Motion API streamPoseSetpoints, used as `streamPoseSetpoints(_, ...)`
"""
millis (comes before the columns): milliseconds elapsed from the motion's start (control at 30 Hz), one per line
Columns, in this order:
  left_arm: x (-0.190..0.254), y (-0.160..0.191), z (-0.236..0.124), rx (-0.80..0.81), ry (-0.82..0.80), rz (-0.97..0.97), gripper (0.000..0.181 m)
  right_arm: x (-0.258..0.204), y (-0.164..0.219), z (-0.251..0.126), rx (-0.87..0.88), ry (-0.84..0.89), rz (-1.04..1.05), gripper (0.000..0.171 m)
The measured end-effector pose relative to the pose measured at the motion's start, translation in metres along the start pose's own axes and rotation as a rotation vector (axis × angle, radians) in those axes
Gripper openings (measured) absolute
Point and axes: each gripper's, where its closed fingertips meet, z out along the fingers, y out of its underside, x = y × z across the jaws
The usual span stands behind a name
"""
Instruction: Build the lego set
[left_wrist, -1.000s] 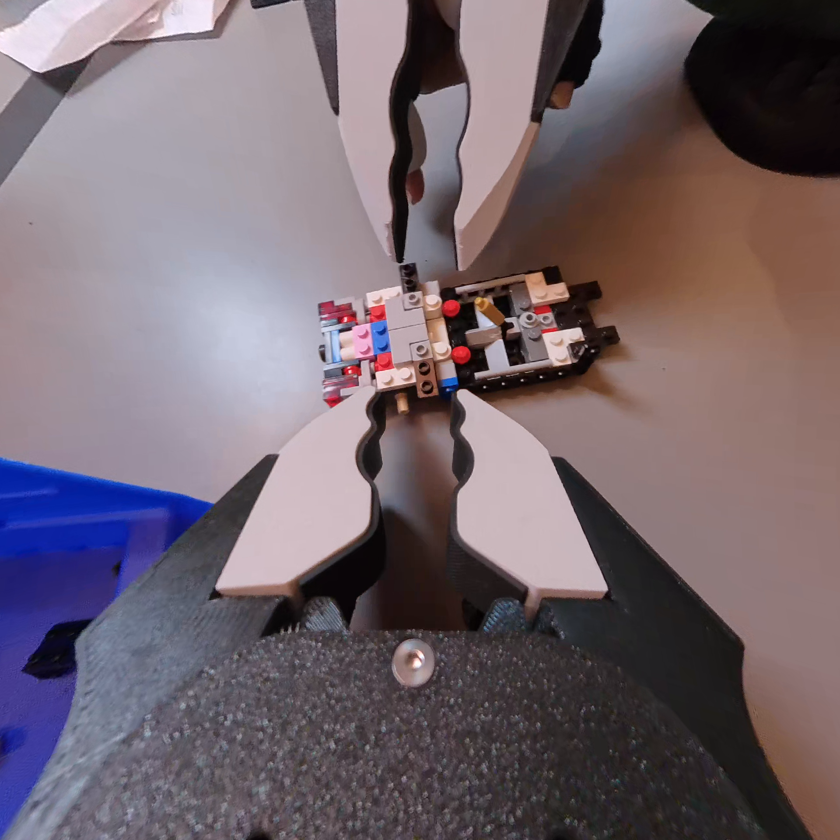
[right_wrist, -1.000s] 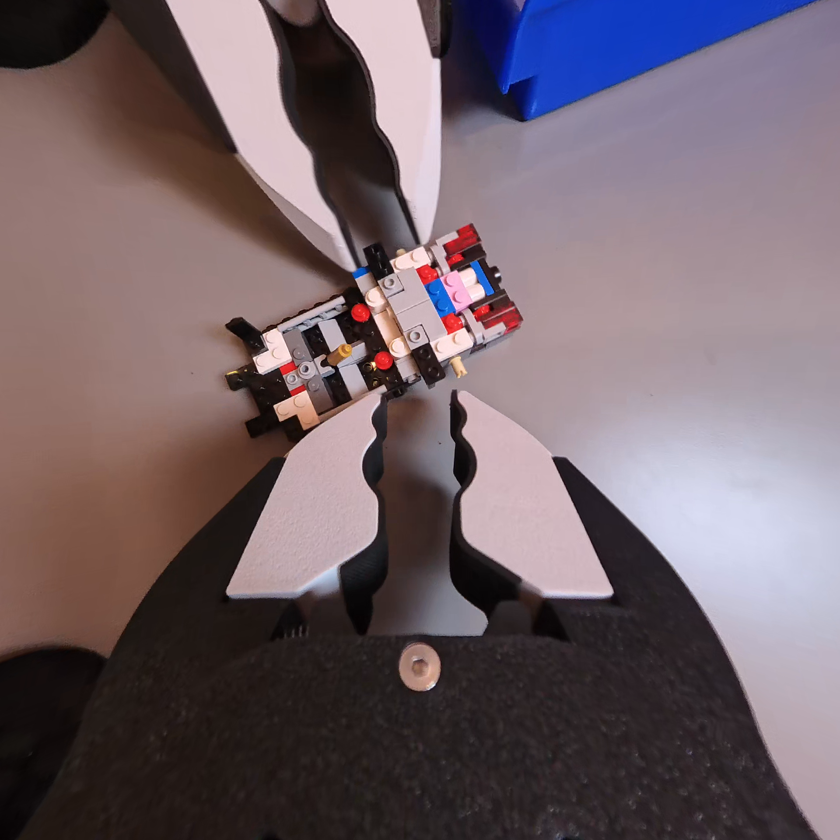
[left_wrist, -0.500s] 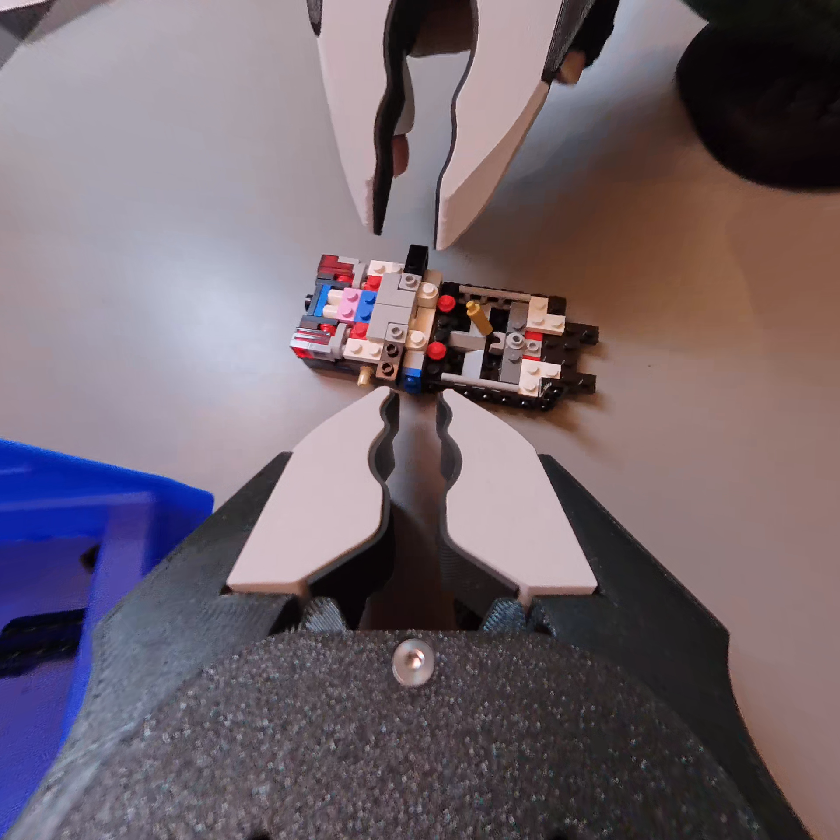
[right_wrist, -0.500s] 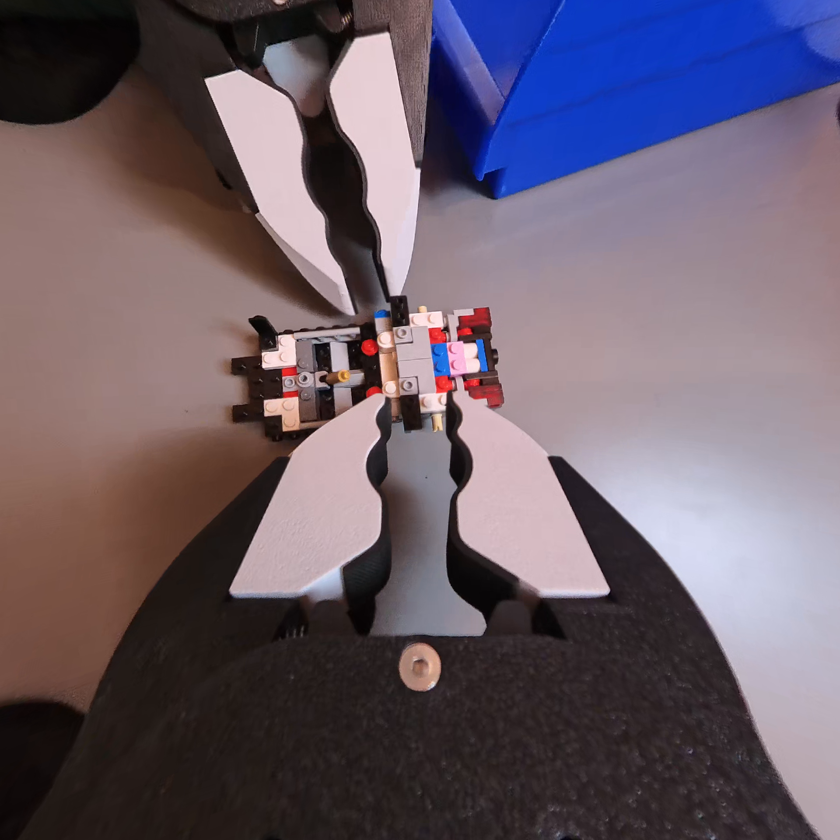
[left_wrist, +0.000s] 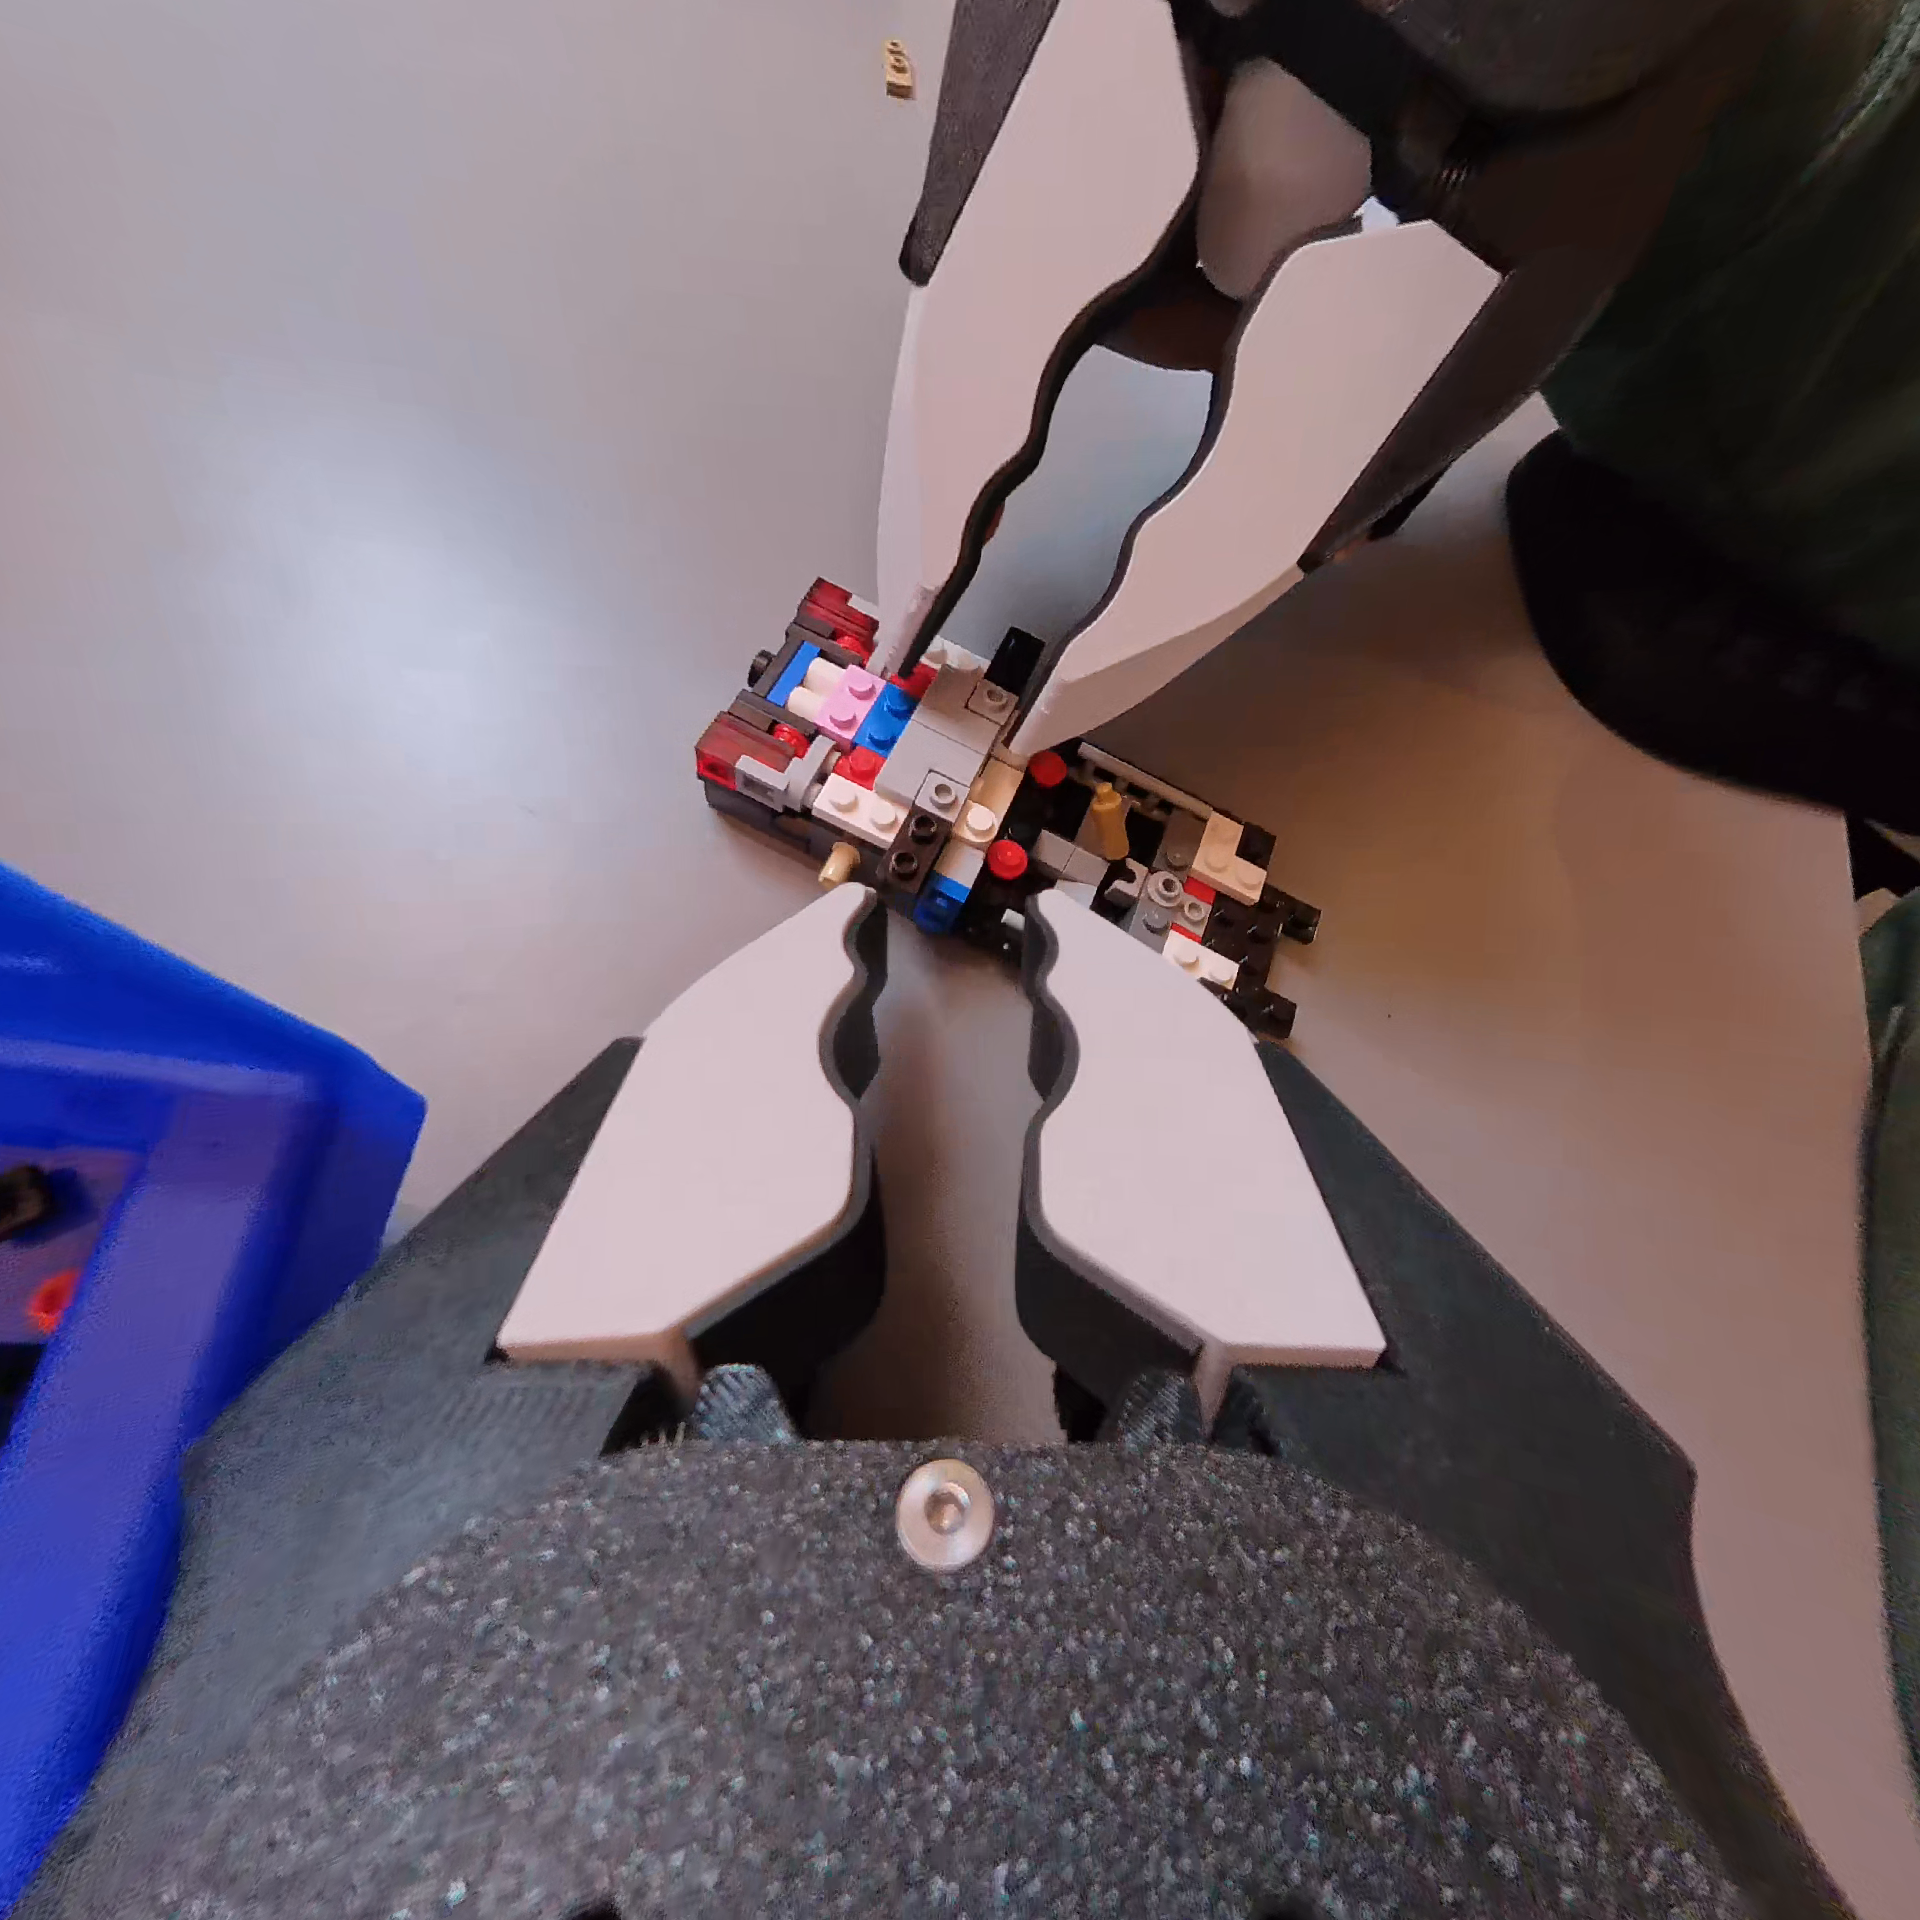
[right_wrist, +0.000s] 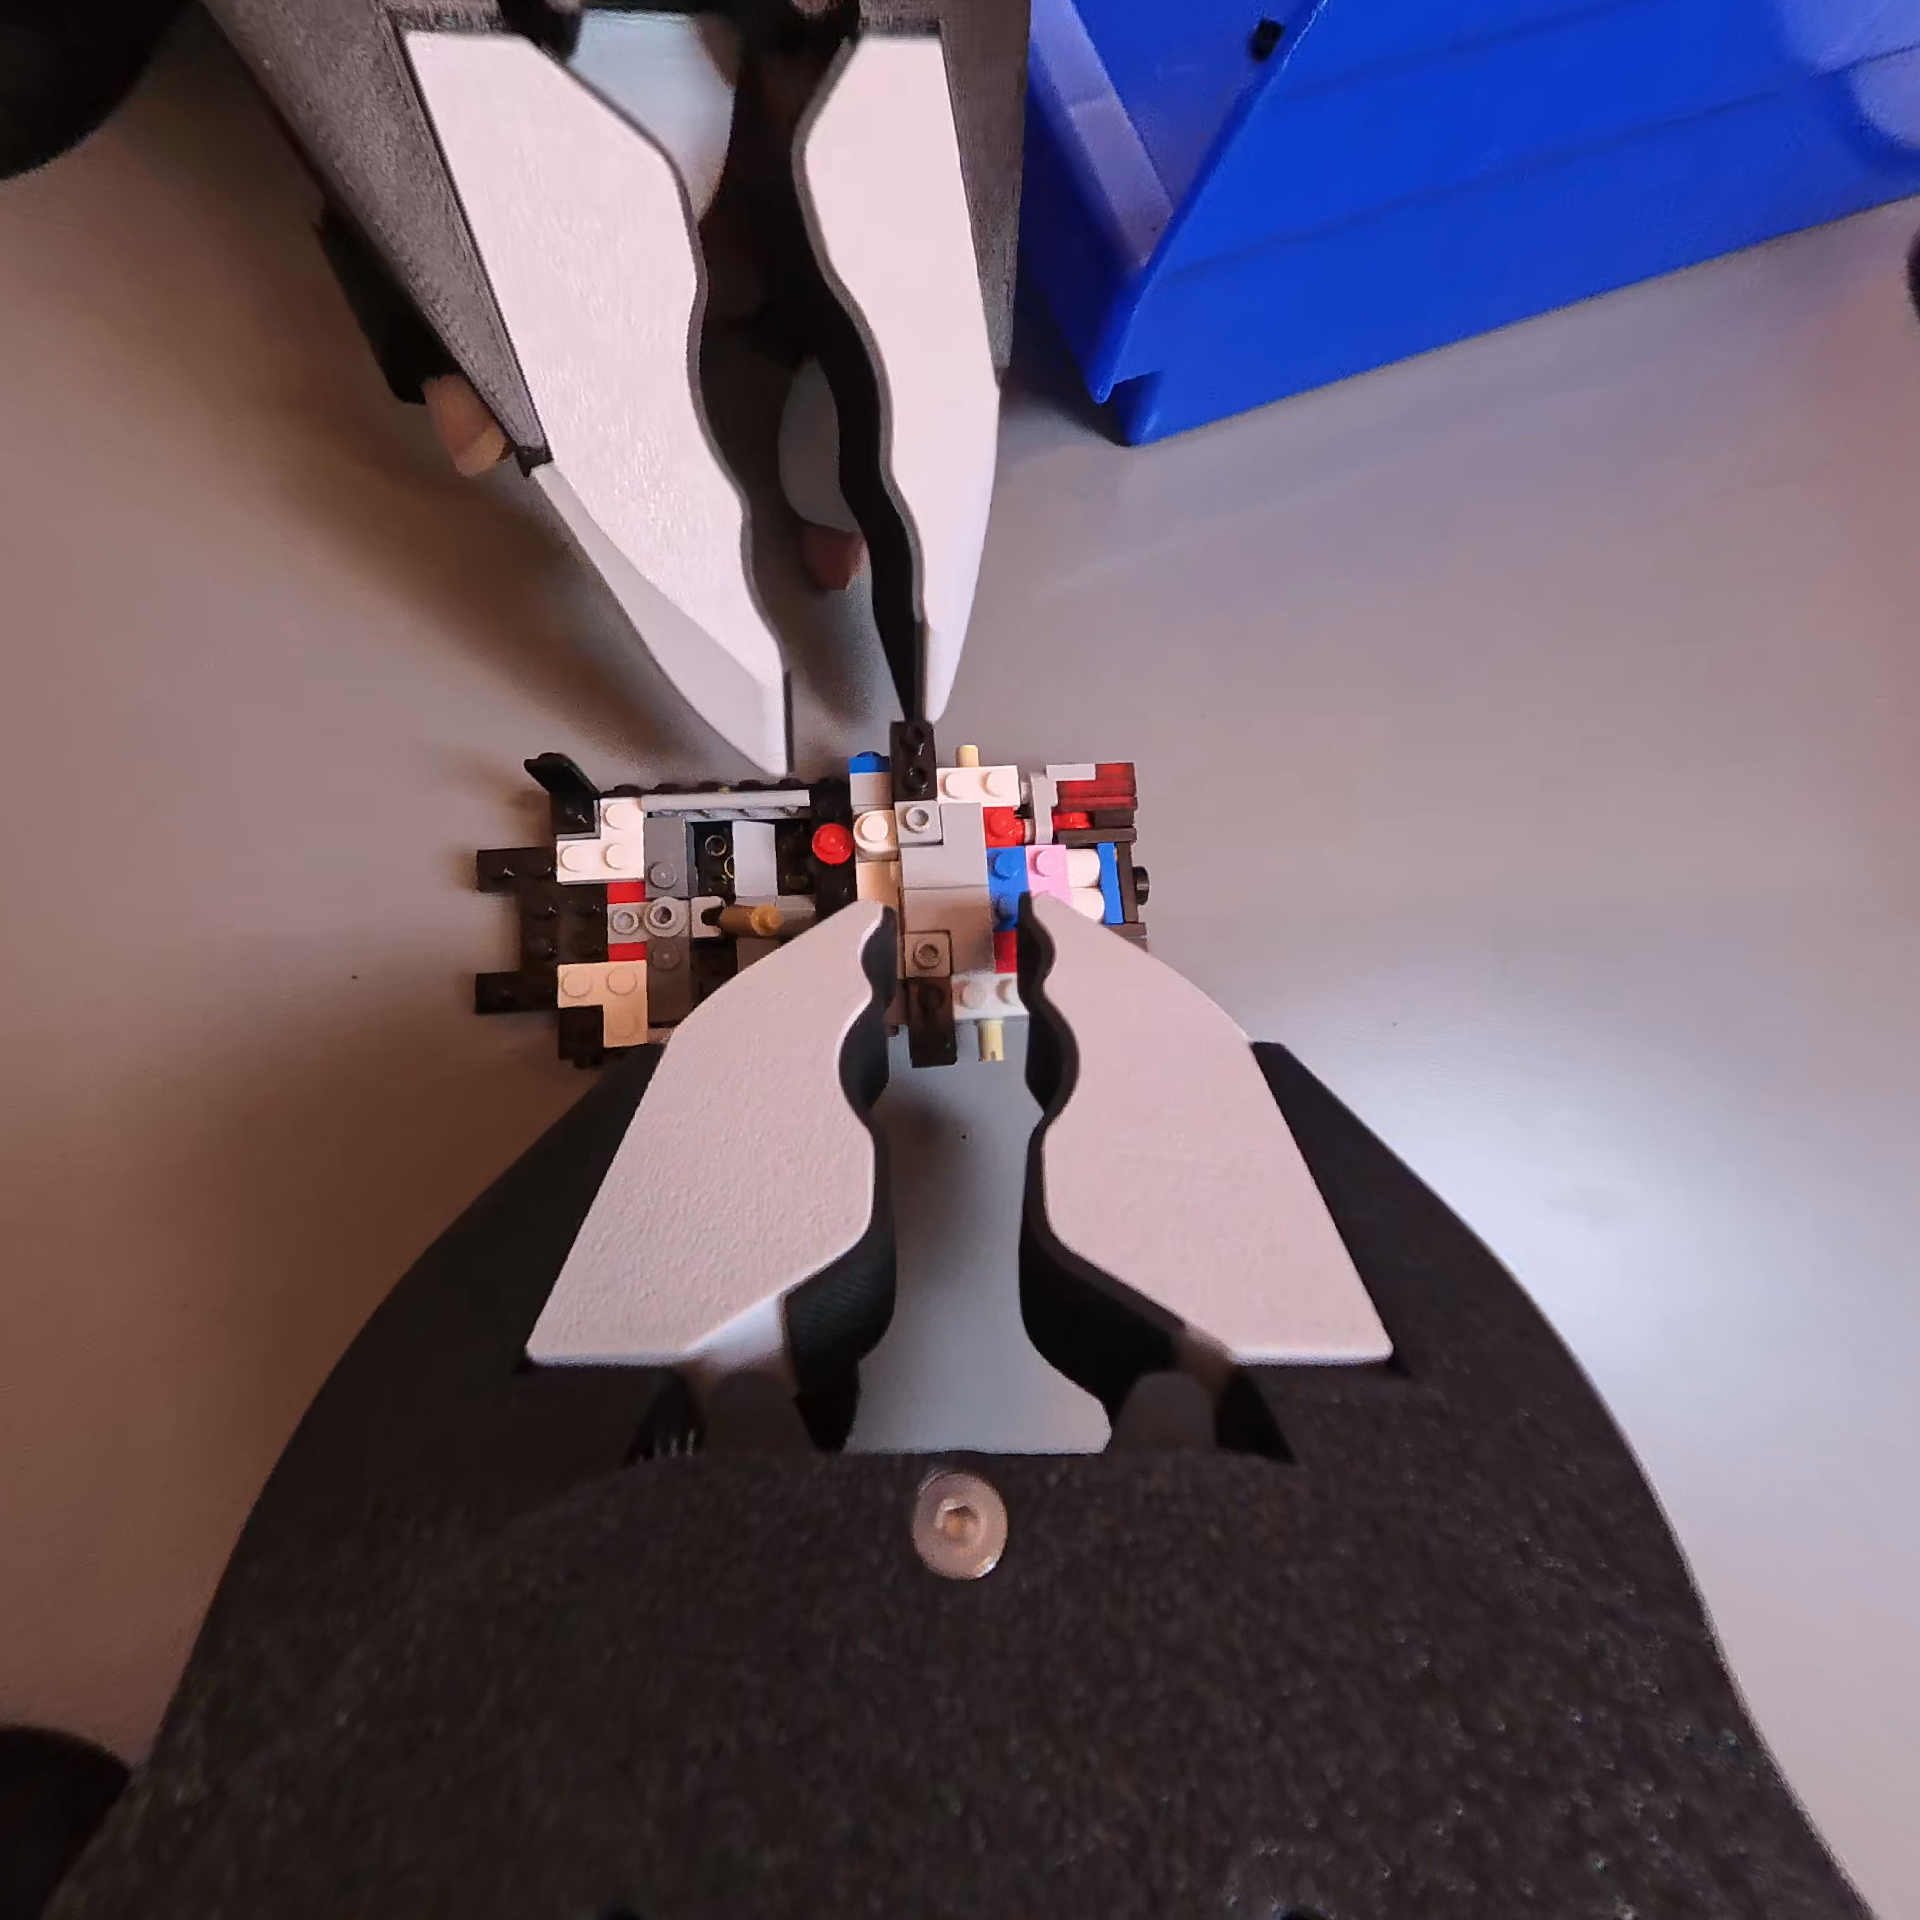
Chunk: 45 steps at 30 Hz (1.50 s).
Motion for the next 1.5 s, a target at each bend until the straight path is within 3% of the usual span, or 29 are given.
streamPoseSetpoints(100, -0.001, 0.001, 0.001, -0.006, -0.013, -0.021, 0.028, 0.004, -0.006, -0.003, 0.032, 0.02, 0.009, 0.027)
streamPoseSetpoints(300, -0.002, 0.002, 0.001, -0.011, -0.021, -0.009, 0.028, 0.009, 0.001, 0.0, -0.02, 0.042, 0.035, 0.062)
streamPoseSetpoints(467, -0.003, 0.002, 0.001, -0.016, -0.029, 0.013, 0.028, 0.012, 0.011, 0.007, -0.068, 0.03, 0.088, 0.073)
streamPoseSetpoints(767, -0.004, 0.001, -0.004, -0.008, -0.021, 0.018, 0.027, 0.008, 0.008, 0.013, -0.021, -0.058, 0.154, 0.064)
streamPoseSetpoints(1167, -0.002, -0.007, -0.008, 0.063, 0.091, -0.163, 0.036, 0.027, -0.018, -0.011, 0.132, 0.132, 0.016, 0.056)
streamPoseSetpoints(1233, -0.001, -0.011, -0.009, 0.088, 0.117, -0.209, 0.038, 0.03, -0.031, -0.02, 0.22, 0.183, -0.024, 0.0)
streamPoseSetpoints(1267, -0.001, -0.014, -0.01, 0.106, 0.132, -0.237, 0.039, 0.031, -0.039, -0.025, 0.272, 0.211, -0.05, 0.0)
streamPoseSetpoints(1500, -0.001, -0.01, -0.005, 0.083, 0.128, -0.263, 0.038, 0.047, -0.023, -0.029, 0.185, 0.276, 0.0, 0.019)
